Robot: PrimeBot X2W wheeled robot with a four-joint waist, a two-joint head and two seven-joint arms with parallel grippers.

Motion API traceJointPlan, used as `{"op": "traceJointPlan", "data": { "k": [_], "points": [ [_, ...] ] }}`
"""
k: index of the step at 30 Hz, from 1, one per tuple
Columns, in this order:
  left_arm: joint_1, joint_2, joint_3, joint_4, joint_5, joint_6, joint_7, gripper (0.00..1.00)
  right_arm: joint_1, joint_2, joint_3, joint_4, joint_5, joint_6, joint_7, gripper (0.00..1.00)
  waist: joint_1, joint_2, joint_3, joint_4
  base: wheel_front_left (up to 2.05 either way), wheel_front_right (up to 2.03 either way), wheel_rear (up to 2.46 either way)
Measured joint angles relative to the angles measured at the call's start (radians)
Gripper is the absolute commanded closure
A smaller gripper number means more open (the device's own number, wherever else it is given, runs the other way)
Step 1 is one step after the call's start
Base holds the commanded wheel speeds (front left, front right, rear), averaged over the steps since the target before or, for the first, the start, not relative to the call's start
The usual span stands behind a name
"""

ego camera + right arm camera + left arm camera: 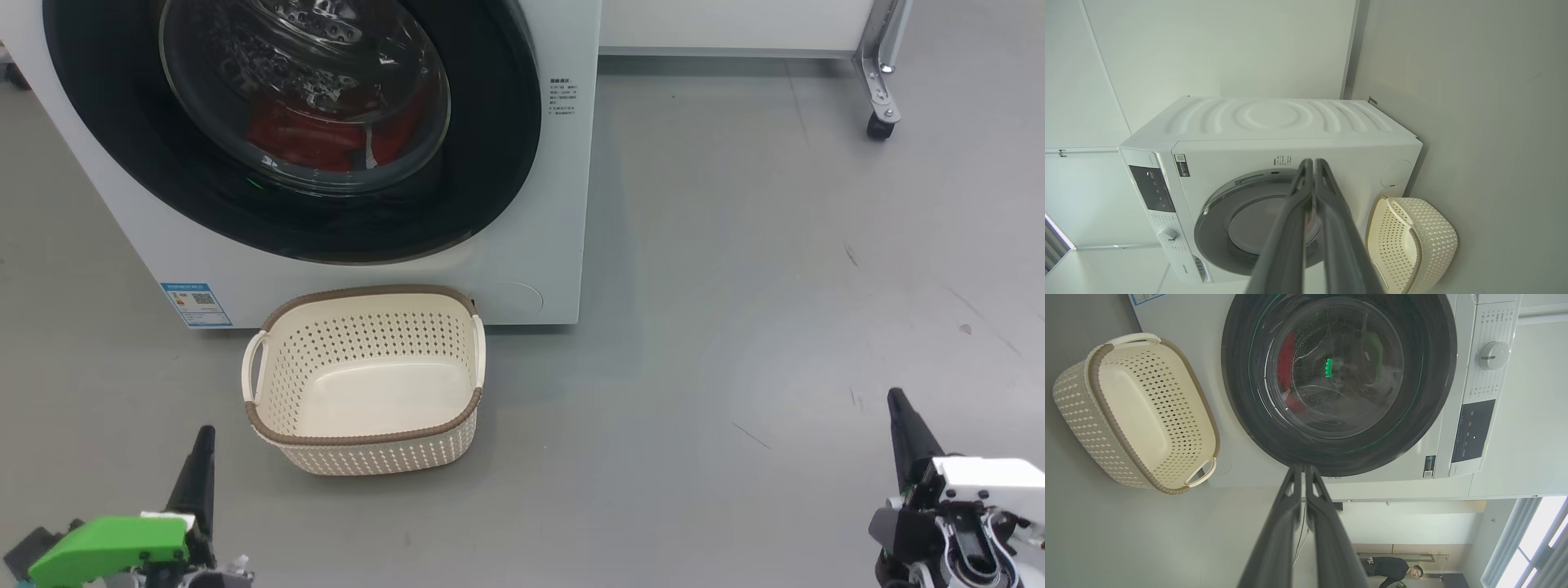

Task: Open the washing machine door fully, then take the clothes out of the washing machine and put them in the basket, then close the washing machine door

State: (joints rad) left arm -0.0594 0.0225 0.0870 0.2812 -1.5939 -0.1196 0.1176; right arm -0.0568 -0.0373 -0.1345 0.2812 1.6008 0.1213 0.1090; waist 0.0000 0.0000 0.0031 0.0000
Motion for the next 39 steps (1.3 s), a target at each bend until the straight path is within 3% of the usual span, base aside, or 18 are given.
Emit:
{"op": "traceJointPlan", "data": {
  "k": [3, 4, 5, 27, 39],
  "points": [
    [0.016, -0.010, -0.001, 0.022, 0.000, 0.000, 0.000, 0.00, 0.019, 0.010, 0.001, 0.021, 0.000, 0.000, 0.000, 0.00, 0.0000, 0.0000, 0.000, 0.000, 0.00, 0.00, 0.00],
    [0.026, -0.014, -0.002, 0.034, 0.000, 0.000, 0.000, 1.00, 0.031, 0.016, 0.002, 0.033, 0.000, 0.000, 0.000, 1.00, 0.0000, 0.0000, 0.000, 0.000, 0.00, 0.00, 0.00],
    [0.035, -0.018, -0.003, 0.045, 0.000, 0.000, 0.000, 0.00, 0.043, 0.021, 0.002, 0.044, 0.000, 0.000, 0.000, 0.00, 0.0000, 0.0000, 0.000, 0.000, 0.00, 0.00, 0.00],
    [0.050, -0.023, -0.050, 0.019, 0.021, 0.001, -0.077, 0.00, 0.062, 0.028, 0.009, 0.011, -0.091, -0.001, -0.073, 0.00, 0.0000, 0.0000, 0.008, -0.002, 0.00, 0.00, 0.00],
    [0.048, -0.021, -0.051, -0.028, 0.086, 0.001, -0.120, 0.00, 0.062, 0.026, 0.002, -0.035, -0.172, 0.000, -0.114, 0.00, 0.0000, 0.0000, 0.014, 0.000, 0.00, 0.00, 0.00]
  ]
}}
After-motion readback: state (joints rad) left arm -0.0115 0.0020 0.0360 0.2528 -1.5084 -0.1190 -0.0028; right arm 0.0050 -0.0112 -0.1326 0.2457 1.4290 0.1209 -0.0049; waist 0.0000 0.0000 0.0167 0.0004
